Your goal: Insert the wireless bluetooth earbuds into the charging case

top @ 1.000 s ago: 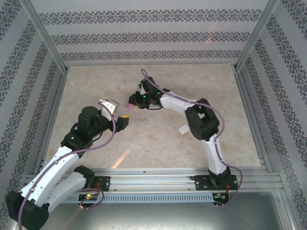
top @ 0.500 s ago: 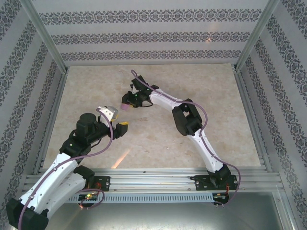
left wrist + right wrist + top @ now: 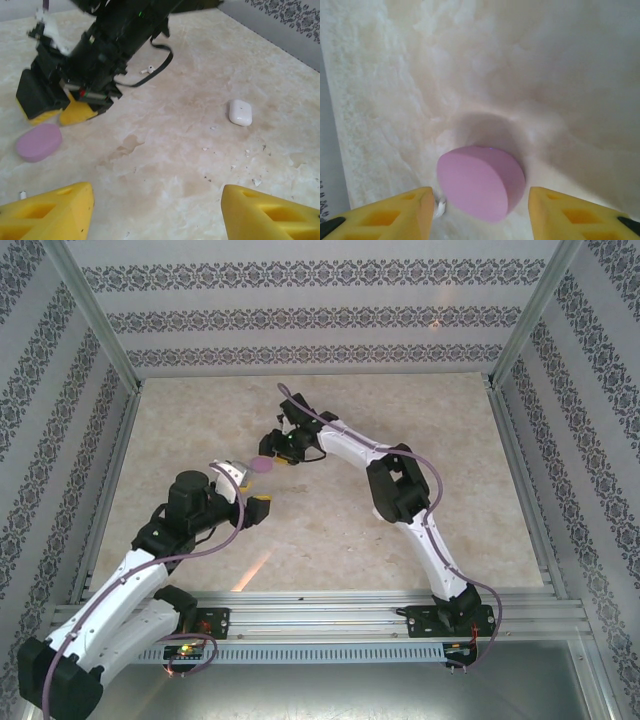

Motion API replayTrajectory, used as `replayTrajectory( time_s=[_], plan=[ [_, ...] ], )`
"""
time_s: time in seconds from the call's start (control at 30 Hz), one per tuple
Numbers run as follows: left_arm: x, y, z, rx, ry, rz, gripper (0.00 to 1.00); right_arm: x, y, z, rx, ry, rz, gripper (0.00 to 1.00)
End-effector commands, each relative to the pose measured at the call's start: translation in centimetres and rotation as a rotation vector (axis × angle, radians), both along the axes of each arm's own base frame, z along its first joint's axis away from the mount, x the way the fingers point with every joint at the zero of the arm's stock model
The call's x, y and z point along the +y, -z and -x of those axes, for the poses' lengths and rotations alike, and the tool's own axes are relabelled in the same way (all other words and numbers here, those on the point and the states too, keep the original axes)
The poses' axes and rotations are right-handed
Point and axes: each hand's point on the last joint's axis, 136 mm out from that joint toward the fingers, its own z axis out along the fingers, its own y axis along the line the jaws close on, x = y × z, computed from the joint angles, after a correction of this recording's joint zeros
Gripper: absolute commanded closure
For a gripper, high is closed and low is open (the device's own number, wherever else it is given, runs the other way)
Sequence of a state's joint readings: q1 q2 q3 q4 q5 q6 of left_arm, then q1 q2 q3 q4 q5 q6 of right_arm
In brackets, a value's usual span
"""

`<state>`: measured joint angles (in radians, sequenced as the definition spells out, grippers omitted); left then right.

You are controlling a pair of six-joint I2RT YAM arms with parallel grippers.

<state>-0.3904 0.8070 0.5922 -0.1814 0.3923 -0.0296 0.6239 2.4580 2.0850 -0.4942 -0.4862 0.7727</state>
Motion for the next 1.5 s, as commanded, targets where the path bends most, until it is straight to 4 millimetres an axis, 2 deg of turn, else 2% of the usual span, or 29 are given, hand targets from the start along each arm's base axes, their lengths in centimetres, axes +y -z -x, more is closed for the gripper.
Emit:
replayTrajectory(
  time_s=[0.0, 0.17, 0.27, 0.4, 0.5, 0.63, 0.77, 0.83, 0.93, 1.1, 1.27, 1.47],
  plan=[
    [-0.6, -1.2, -0.7, 0.001, 0.033, 0.002, 0.34, -1.7, -5.2, 0.1, -0.077, -0.008, -0.022, 0.47],
    [-2.1, -0.6, -2.0, 0.051, 0.072, 0.018, 0.38, -5.3, -7.4, 1.1, -0.103, 0.035, -0.04, 0.47],
    [-3.0, 0.8, -3.1, 0.098, 0.076, 0.003, 0.39, -9.0, -7.9, 2.2, -0.105, 0.079, -0.02, 0.46],
    [-5.9, 2.9, -4.3, 0.141, 0.122, -0.033, 0.4, -15.4, -7.1, 4.5, -0.085, 0.157, 0.049, 0.44],
    [-8.7, 4.6, -5.4, 0.169, 0.161, -0.095, 0.41, -20.2, -6.4, 6.8, -0.063, 0.219, 0.098, 0.42],
    [-13.7, 6.4, -6.4, 0.194, 0.248, -0.121, 0.41, -27.1, -4.9, 10.3, -0.021, 0.339, 0.14, 0.41],
    [-19.5, 7.8, -6.5, 0.198, 0.353, -0.15, 0.39, -32.6, -3.5, 13.7, 0.025, 0.455, 0.152, 0.39],
    [-22.1, 9.2, -6.2, 0.216, 0.395, -0.182, 0.37, -34.7, -2.8, 15.5, 0.056, 0.51, 0.145, 0.38],
    [-25.0, 10.9, -6.3, 0.251, 0.418, -0.21, 0.35, -36.6, -2.2, 17.4, 0.078, 0.568, 0.126, 0.38],
    [-28.4, 13.5, -5.6, 0.293, 0.475, -0.245, 0.31, -37.1, -1.5, 19.5, 0.092, 0.609, 0.105, 0.37],
    [-29.5, 14.9, -5.7, 0.307, 0.484, -0.262, 0.3, -36.8, -0.5, 20.8, 0.12, 0.613, 0.096, 0.37],
    [-29.7, 16.6, -5.0, 0.337, 0.529, -0.301, 0.32, -36.8, -0.3, 21.0, 0.122, 0.618, 0.092, 0.37]
  ],
)
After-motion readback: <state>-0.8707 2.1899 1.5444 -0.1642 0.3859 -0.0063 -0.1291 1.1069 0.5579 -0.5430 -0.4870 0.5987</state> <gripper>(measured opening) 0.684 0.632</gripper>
